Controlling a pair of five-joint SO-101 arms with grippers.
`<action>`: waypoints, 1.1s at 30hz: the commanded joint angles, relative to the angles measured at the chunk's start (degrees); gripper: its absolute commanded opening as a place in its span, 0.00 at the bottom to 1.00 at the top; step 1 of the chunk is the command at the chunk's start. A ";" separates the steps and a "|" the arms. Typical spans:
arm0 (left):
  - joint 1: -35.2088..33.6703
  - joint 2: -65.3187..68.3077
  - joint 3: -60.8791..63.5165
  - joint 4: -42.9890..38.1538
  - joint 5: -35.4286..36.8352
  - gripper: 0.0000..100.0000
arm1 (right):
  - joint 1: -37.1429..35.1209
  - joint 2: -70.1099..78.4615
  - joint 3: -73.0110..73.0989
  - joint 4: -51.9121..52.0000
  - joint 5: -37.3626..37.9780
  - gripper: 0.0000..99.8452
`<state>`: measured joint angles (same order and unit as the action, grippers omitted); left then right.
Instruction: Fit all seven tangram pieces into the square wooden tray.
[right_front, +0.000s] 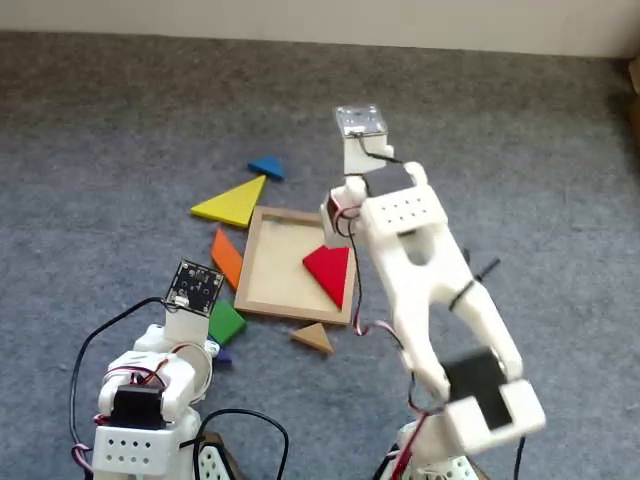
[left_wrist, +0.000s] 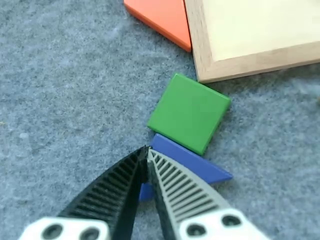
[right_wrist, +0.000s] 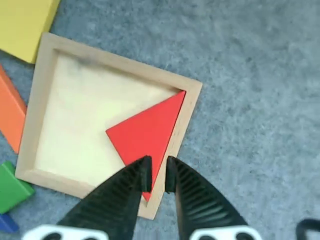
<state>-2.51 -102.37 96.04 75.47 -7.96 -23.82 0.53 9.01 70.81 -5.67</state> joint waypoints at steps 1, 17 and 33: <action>-0.66 -1.45 1.10 0.18 0.44 0.01 | 1.45 -12.88 4.35 3.30 0.09 0.07; -0.66 -1.45 1.10 0.18 0.44 0.01 | 1.80 -51.03 37.32 2.68 0.09 0.07; -0.31 -1.45 1.10 0.18 0.35 0.01 | 15.34 -84.35 65.19 -3.74 7.38 0.07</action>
<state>-2.51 -102.37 96.04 75.47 -7.96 -12.48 -76.84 72.22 68.53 0.48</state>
